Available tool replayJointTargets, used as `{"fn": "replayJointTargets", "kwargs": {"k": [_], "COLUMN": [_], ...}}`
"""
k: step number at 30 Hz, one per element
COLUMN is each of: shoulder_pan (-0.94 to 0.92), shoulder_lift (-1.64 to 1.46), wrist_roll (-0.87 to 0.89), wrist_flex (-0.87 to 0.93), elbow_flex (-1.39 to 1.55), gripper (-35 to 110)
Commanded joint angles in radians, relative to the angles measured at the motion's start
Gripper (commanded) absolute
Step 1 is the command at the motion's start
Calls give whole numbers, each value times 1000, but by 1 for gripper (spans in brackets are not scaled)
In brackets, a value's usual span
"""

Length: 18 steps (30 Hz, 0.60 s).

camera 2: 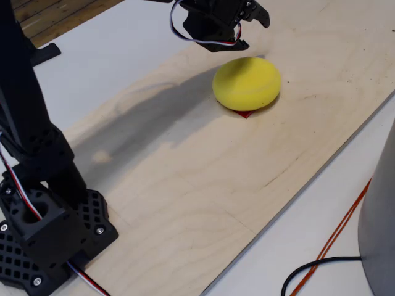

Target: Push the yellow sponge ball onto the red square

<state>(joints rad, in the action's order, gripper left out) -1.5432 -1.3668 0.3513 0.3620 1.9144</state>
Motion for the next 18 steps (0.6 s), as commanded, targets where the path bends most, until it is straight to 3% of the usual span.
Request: {"fn": "replayJointTargets", "kwargs": {"k": [1, 18], "shoulder_pan": [-15, -40], "shoulder_lift": [-83, -86], "wrist_roll": [8, -29], "wrist_flex": [-25, -167], "elbow_flex": [31, 158], "gripper": [16, 16]}}
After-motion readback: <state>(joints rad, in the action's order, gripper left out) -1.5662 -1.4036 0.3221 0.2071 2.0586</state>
